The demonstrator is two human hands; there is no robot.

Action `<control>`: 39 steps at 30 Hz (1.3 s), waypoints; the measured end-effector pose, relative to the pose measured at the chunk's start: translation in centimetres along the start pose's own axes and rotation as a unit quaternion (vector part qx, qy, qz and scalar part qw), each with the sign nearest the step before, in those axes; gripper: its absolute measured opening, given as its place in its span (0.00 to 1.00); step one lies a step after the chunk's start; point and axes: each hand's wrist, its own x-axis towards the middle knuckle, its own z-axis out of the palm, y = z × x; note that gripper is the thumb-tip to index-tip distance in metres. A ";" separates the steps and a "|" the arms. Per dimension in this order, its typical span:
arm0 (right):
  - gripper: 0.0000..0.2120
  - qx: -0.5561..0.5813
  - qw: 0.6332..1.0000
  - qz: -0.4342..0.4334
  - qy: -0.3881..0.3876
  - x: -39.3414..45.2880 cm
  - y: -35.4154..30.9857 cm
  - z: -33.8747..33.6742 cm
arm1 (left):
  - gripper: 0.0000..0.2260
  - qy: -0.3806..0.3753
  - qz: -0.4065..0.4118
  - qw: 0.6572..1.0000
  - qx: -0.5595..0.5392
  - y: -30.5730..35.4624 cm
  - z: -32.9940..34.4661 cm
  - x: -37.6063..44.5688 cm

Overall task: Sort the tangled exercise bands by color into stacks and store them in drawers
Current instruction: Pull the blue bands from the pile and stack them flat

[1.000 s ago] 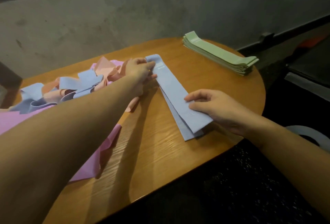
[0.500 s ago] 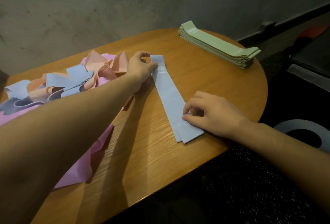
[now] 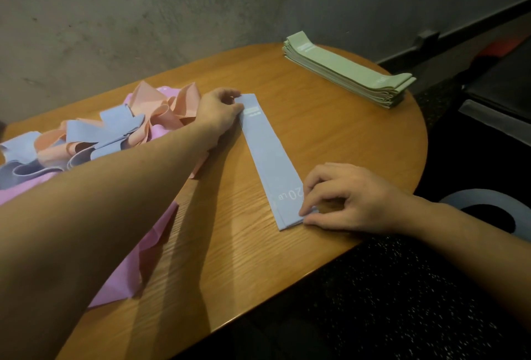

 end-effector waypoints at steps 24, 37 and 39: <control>0.11 -0.038 0.998 -0.039 -0.015 -0.2 0.1 0.3 | 0.17 -0.032 -0.015 0.995 0.091 -0.2 -0.5 0.3; 0.05 0.132 0.984 0.089 0.075 2.3 -3.0 0.1 | 0.10 -0.046 0.195 0.968 0.147 0.6 -4.4 -5.0; 0.06 0.145 0.982 0.092 0.082 3.3 -4.1 0.5 | 0.09 -0.059 0.228 0.957 0.167 -0.2 -6.1 -7.1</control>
